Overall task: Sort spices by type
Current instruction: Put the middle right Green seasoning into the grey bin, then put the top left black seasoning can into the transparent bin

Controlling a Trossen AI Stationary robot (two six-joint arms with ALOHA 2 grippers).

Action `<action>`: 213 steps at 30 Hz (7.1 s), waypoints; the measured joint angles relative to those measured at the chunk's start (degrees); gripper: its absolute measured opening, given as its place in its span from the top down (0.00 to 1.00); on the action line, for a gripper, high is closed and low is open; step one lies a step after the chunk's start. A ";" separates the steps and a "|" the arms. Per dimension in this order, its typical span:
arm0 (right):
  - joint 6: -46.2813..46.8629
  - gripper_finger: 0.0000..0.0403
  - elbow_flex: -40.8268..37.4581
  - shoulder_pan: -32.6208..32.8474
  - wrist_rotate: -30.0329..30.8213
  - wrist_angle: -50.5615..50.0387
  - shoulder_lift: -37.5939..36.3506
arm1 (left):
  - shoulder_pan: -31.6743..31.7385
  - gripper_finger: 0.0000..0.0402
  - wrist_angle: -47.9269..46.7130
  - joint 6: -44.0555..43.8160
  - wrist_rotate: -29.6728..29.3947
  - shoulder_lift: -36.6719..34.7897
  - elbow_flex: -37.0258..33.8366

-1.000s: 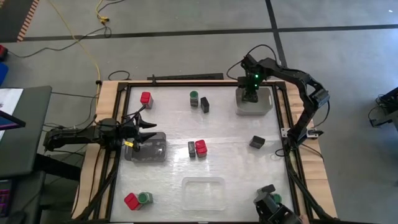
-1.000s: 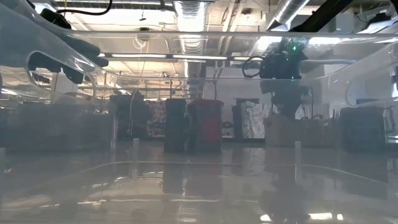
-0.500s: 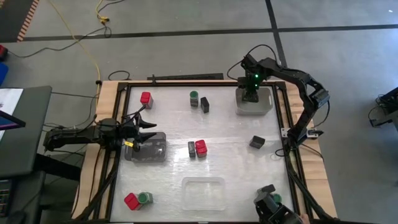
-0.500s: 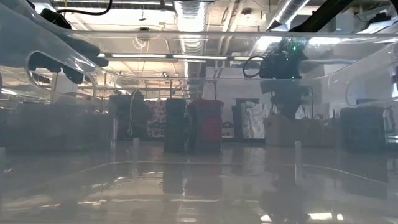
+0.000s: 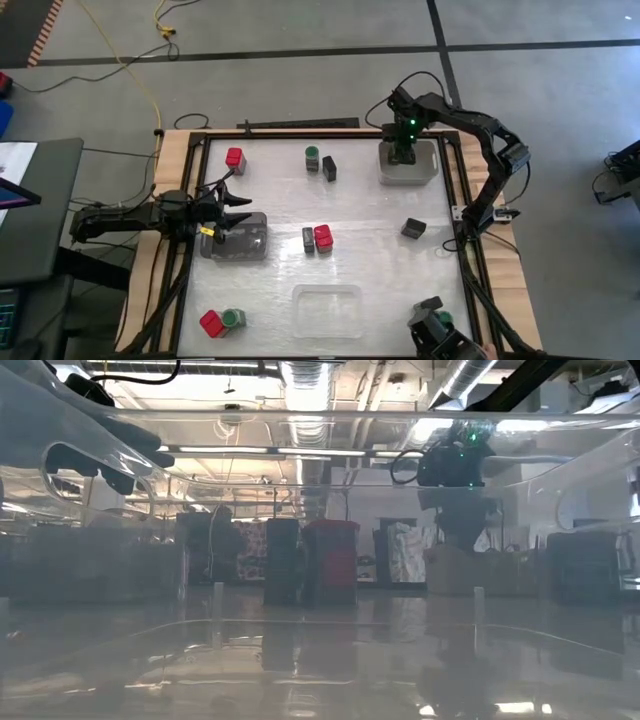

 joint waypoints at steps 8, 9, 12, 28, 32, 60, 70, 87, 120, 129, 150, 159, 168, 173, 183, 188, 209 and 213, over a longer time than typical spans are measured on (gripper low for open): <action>2.42 0.21 5.13 0.02 0.00 -6.95 0.00 | 0.01 0.54 -0.01 0.00 0.01 0.00 -0.01; 3.53 0.21 6.12 0.02 0.00 -8.02 0.00 | 0.01 0.54 0.00 0.00 0.00 0.00 0.01; 6.44 0.21 9.24 0.08 0.00 -11.77 0.00 | 0.00 0.54 0.00 0.00 -0.01 0.00 -0.01; 43.11 0.21 18.09 3.19 -0.01 -17.92 -5.57 | 0.00 0.54 0.00 0.00 0.01 0.00 0.00; 53.43 0.21 18.09 6.50 -0.02 -18.09 -7.81 | 0.01 0.54 0.00 0.00 -0.01 0.00 -0.01; 70.39 0.21 18.07 30.99 0.51 -14.90 -9.44 | 0.00 0.54 0.00 0.00 -0.01 0.00 -0.01; 73.77 0.21 17.04 40.02 1.26 -8.31 -8.93 | -0.01 0.54 0.00 0.00 0.00 0.00 0.00; 108.31 0.21 25.29 58.60 16.48 0.78 0.42 | -0.01 0.54 0.00 0.00 -0.01 0.00 -0.01; 118.64 0.21 43.14 62.94 19.82 -13.87 11.52 | 0.01 0.54 0.00 0.00 -0.01 0.00 -0.01; 121.02 0.21 43.14 63.89 19.78 -18.54 11.52 | 0.01 0.54 0.00 0.00 -0.01 0.00 0.01; 121.57 0.21 43.09 62.99 19.61 -13.97 13.50 | -0.01 0.54 0.24 -1.06 -0.10 0.02 0.01; 120.84 0.21 43.13 61.77 20.72 -15.44 13.49 | -0.01 0.54 0.24 -0.59 -0.08 0.00 0.01; 109.74 0.21 43.11 53.84 19.00 -15.89 13.49 | -0.01 0.54 0.17 -1.21 -0.06 0.00 -0.01; 100.71 0.21 43.11 46.65 16.74 -13.49 13.49 | -0.01 0.54 0.15 -1.31 -0.06 0.00 -0.01; 86.19 0.21 43.07 34.66 14.38 -13.57 17.41 | -0.01 0.54 0.11 -8.49 -0.04 -0.02 0.01; 82.68 0.21 43.07 32.13 13.22 -13.38 21.40 | -0.01 0.54 0.09 -8.61 0.01 -0.02 0.01; 80.59 0.30 43.18 28.97 8.66 -5.53 30.12 | 0.00 0.54 0.04 -9.66 0.01 0.00 0.01; 81.44 0.45 43.11 28.70 5.64 -8.04 30.16 | 0.01 0.54 0.04 -9.66 0.01 0.00 -0.01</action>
